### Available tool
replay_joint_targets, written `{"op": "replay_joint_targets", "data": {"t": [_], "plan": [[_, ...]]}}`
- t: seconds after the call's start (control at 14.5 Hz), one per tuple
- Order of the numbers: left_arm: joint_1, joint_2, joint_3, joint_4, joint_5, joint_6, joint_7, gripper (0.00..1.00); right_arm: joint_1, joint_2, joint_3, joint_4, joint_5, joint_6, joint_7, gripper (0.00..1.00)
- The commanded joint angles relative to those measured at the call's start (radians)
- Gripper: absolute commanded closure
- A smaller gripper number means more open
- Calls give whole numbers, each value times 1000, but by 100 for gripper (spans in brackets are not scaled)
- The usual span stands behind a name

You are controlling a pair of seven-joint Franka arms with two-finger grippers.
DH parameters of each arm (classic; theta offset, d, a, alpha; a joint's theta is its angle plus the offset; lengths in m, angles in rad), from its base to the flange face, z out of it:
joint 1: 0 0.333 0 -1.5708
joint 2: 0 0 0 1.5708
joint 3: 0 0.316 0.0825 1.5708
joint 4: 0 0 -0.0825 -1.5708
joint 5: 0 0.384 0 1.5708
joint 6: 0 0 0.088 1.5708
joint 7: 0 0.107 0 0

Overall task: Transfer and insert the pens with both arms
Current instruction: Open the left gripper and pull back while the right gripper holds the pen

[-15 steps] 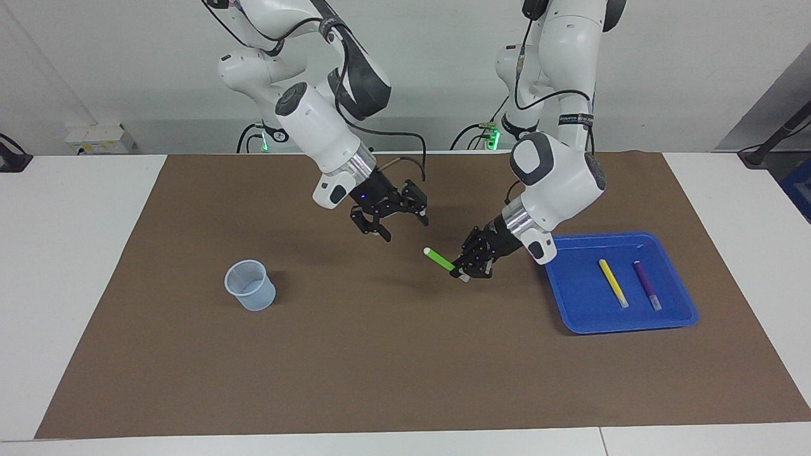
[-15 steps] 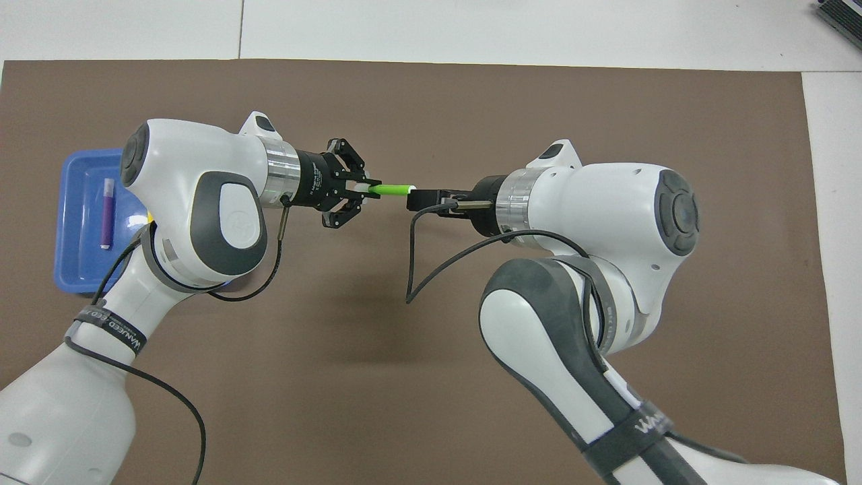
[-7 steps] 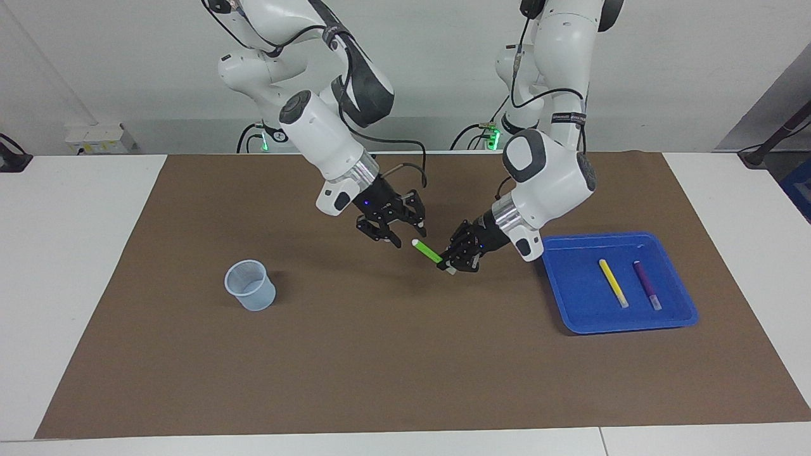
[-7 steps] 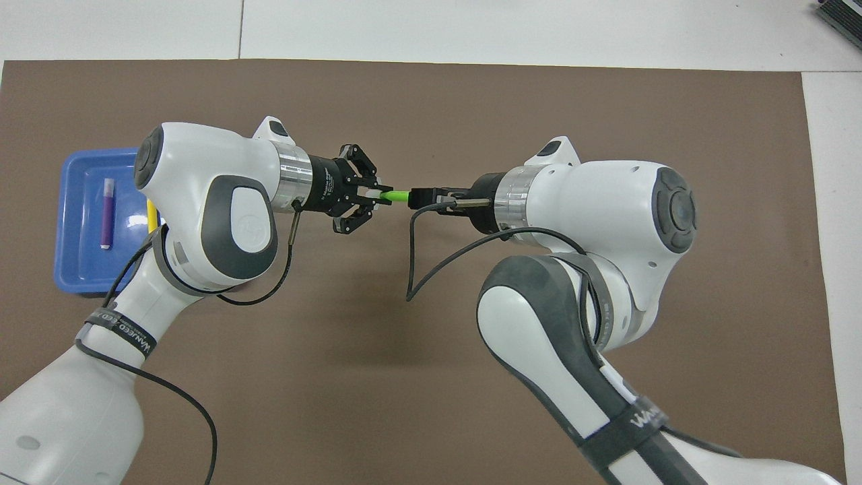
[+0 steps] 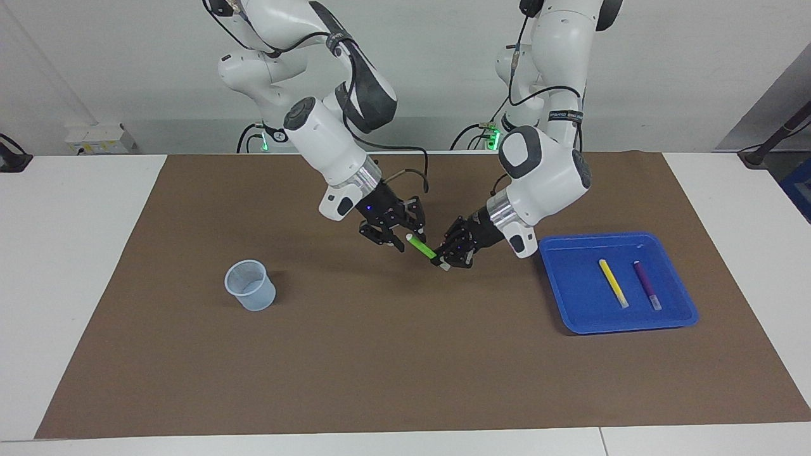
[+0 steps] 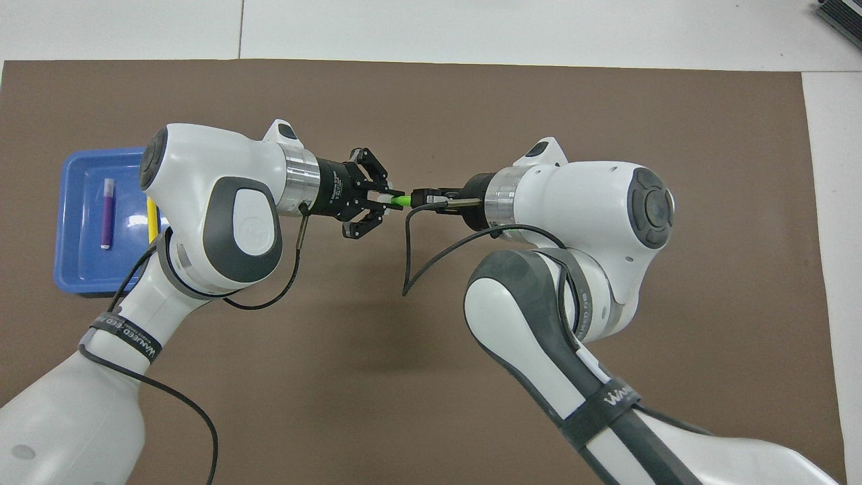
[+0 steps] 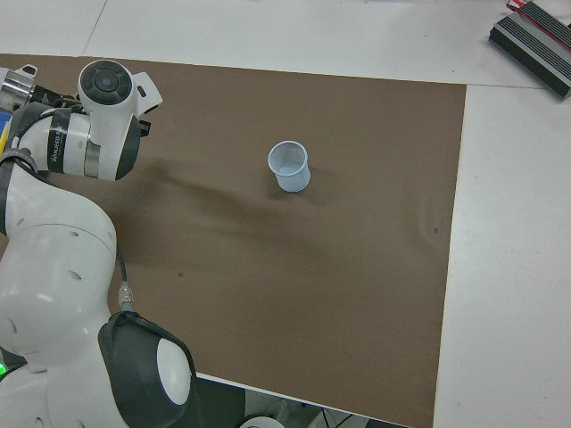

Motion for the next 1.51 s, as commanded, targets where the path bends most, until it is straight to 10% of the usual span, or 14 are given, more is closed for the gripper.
{"op": "replay_joint_targets", "data": {"t": [0.0,1.24,1.44], "plan": [[-8,-20,7,-15,-19,-10,-3,100,2,15,-2,19,-2,12,-16,53],[-10,-21,9,-16,-21,-4,-9,99,3,15,0,22,4,14,-16,100],[-10,-21,10,-12,-18,-7,1,55,2,15,0,23,4,14,-14,100]]}}
